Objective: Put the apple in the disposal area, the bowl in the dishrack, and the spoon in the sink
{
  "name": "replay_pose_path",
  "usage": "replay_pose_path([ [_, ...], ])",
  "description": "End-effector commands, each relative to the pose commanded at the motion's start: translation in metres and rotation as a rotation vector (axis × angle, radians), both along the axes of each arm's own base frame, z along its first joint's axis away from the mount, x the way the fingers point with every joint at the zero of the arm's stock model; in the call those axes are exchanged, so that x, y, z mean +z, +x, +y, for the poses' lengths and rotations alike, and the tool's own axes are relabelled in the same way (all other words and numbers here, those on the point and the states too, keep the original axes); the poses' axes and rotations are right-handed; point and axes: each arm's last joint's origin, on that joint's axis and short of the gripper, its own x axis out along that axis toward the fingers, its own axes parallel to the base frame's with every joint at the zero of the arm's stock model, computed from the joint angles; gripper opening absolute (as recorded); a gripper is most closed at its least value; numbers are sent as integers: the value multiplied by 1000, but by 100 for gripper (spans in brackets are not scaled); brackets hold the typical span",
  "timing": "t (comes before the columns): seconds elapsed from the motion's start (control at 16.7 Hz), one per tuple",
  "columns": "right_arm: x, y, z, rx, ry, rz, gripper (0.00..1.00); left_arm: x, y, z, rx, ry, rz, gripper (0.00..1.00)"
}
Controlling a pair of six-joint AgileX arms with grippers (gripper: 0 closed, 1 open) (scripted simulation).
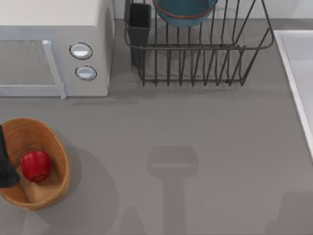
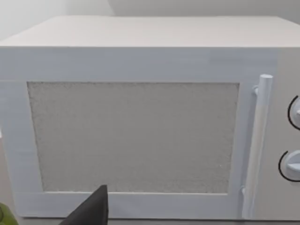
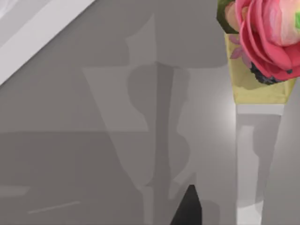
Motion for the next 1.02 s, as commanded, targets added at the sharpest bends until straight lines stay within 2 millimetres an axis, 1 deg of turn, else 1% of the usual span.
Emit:
replay_pose_path([
  [0.12, 15, -3, 1, 0, 0, 1, 0, 0, 0, 0, 0, 0, 0, 100],
  [0.24, 23, -4, 2, 0, 0, 0, 0, 0, 0, 0, 0, 0, 0, 100],
  [0.6, 22, -2, 2, -2, 4, 8, 0, 0, 0, 0, 0, 0, 0, 100],
  [0.66, 23, 2, 0, -4, 8, 16, 0, 0, 0, 0, 0, 0, 0, 100],
  [0.78, 27, 17, -4, -11, 18, 39, 0, 0, 0, 0, 0, 0, 0, 100],
  [0.9, 34, 41, -10, -19, 27, 62, 0, 0, 0, 0, 0, 0, 0, 100],
  [1.02, 42, 72, -18, -27, 31, 77, 0, 0, 0, 0, 0, 0, 0, 100],
])
